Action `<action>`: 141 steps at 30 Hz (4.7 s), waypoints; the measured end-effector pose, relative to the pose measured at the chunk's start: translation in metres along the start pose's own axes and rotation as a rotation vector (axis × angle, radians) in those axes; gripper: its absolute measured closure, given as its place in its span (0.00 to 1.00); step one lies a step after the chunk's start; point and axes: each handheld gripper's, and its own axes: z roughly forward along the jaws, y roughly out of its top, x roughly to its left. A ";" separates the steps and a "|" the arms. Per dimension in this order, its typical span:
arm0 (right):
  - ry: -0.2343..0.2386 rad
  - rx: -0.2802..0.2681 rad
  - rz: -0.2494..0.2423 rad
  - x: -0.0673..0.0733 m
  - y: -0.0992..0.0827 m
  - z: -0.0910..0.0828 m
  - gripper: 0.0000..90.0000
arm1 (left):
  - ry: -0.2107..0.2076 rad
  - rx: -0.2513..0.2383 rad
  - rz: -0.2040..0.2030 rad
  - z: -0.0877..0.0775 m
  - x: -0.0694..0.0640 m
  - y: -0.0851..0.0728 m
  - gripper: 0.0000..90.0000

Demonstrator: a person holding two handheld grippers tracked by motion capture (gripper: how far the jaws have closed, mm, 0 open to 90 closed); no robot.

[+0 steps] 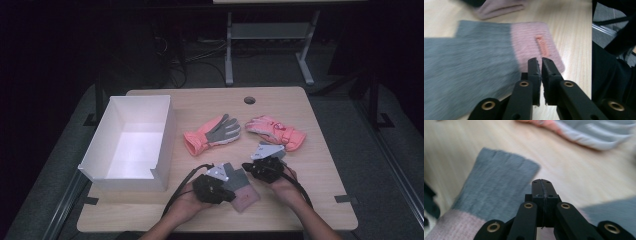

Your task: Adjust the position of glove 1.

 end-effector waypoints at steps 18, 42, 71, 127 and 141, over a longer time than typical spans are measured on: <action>0.011 0.059 0.069 -0.026 0.006 0.017 1.00 | 0.200 0.043 -0.050 -0.030 0.013 -0.035 0.16; -0.013 0.137 0.102 -0.016 -0.049 -0.042 1.00 | 0.220 0.057 -0.077 -0.034 0.020 -0.038 0.17; -0.016 0.090 0.079 -0.069 -0.070 -0.085 0.81 | 0.236 0.045 -0.083 -0.037 0.022 -0.038 0.17; -0.086 0.145 0.195 -0.038 -0.049 -0.037 0.96 | 0.228 0.038 -0.077 -0.033 0.019 -0.037 0.17; -0.015 0.027 0.231 -0.027 -0.030 -0.055 0.96 | 0.235 0.048 -0.076 -0.034 0.020 -0.037 0.17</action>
